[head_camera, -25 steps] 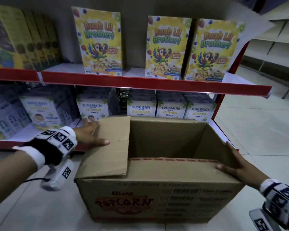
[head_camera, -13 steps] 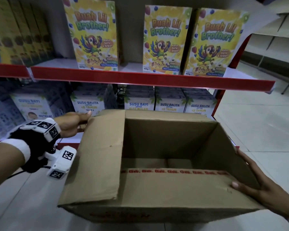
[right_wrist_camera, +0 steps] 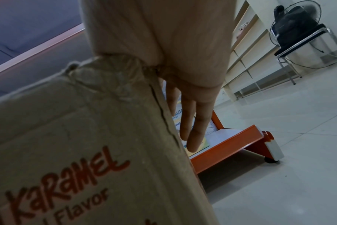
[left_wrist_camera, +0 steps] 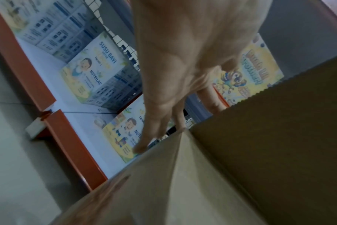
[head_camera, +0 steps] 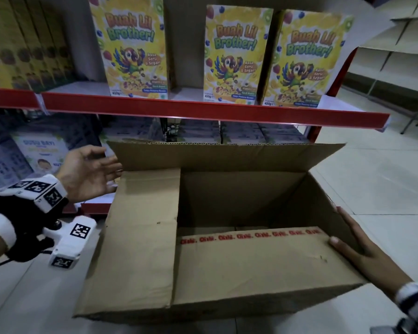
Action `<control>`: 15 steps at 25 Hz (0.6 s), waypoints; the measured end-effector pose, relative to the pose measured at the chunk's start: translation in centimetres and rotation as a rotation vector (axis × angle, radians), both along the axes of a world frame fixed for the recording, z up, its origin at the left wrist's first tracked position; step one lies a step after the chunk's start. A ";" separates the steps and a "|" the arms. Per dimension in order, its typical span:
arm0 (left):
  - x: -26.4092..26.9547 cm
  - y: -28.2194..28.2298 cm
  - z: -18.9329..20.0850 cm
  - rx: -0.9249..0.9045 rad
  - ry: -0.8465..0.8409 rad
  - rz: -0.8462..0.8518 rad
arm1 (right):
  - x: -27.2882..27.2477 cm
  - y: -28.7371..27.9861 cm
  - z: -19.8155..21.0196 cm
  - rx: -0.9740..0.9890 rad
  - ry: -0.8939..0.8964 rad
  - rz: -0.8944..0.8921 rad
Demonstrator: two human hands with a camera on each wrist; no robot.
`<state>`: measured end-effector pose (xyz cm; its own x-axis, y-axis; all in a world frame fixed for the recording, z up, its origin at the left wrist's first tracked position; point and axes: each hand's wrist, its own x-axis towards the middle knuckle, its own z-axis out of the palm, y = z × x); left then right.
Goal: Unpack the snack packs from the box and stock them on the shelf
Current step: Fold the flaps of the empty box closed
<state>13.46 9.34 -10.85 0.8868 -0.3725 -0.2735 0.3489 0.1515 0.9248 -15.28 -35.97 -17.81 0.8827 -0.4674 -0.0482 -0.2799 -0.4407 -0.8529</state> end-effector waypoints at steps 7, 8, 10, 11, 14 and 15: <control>-3.0 -0.4 -0.2 0.711 -0.104 -0.235 | 0.8 -1.0 -0.6 -0.032 0.056 0.004; -3.7 -0.7 -0.8 0.762 -0.096 -0.185 | 1.0 -1.1 -0.6 -0.011 0.064 -0.009; -4.8 -1.2 -1.8 0.837 -0.043 -0.169 | 2.2 -0.9 -0.2 0.021 0.087 -0.049; -5.0 -1.1 -2.2 0.847 0.003 -0.181 | 3.0 -0.7 0.0 0.022 0.110 -0.052; -5.3 -0.5 -3.5 0.806 0.154 -0.194 | 5.4 -0.2 1.3 0.085 0.112 -0.097; -5.4 -0.4 -3.9 0.765 0.202 -0.183 | 5.7 0.2 1.7 0.163 0.089 -0.108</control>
<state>8.05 8.98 -14.79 0.7363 -0.1521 -0.6593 0.4777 -0.5731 0.6658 -9.53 -35.73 -16.13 0.8167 -0.5389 -0.2065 -0.3954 -0.2619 -0.8804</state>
